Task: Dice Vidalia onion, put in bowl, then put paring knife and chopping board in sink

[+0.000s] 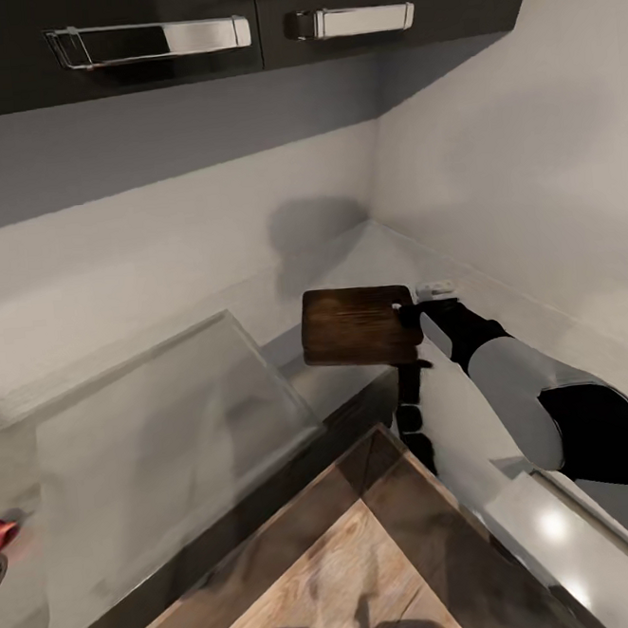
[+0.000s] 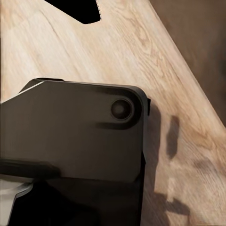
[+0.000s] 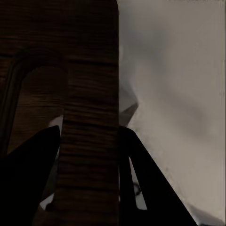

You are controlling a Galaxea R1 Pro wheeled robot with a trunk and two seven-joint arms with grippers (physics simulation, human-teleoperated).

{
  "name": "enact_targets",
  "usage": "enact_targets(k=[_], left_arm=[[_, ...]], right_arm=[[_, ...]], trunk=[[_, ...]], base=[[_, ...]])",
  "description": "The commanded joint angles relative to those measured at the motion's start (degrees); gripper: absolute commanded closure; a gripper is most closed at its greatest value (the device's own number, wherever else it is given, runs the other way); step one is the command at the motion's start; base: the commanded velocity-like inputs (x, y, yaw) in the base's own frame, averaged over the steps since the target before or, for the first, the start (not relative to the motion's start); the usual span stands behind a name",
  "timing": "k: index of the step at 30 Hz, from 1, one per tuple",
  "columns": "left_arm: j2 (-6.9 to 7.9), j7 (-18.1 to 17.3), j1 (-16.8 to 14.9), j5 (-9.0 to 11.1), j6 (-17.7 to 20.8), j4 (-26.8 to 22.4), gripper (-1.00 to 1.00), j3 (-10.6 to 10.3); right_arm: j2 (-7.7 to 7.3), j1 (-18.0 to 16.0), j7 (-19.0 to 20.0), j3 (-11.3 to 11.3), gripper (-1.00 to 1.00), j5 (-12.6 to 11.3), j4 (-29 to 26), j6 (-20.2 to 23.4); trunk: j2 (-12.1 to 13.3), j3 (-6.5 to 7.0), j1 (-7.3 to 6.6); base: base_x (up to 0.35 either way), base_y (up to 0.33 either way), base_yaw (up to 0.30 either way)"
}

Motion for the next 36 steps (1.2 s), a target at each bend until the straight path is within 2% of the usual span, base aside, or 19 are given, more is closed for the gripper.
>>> enact_targets(k=[1,9,18,25,36], left_arm=[[-0.02,-0.1,0.0,0.3,-0.1,-0.1,-1.0,0.1],[0.35,-0.1,0.0,0.3,-0.1,-0.1,-1.0,0.0],[0.9,-0.1,0.0,0.4,-0.2,-0.2,-1.0,0.1],[1.0,-0.1,0.0,0.4,-0.3,-0.1,-1.0,0.1],[1.2,-0.1,0.0,0.4,-0.2,-0.1,-1.0,0.1]], right_arm=[[-0.02,0.0,-0.2,0.2,1.0,-0.2,-0.1,0.4],[0.1,0.0,-0.2,0.2,1.0,-0.2,-0.1,0.4],[0.28,0.0,-0.2,0.3,1.0,-0.2,0.0,0.2],[0.82,0.0,-0.2,0.3,1.0,-0.2,0.0,0.2],[1.01,0.0,-0.2,0.3,1.0,-0.2,0.0,0.2]], trunk=[[-0.1,-0.14,0.03],[-0.1,-0.29,0.03],[-0.1,-0.33,0.03],[-0.1,-0.57,0.03],[-0.1,-1.02,0.03]], base=[[0.0,0.0,0.195],[-0.026,0.0,0.055],[-0.298,0.0,0.023],[-0.33,0.017,0.22],[-0.278,0.176,0.246]])
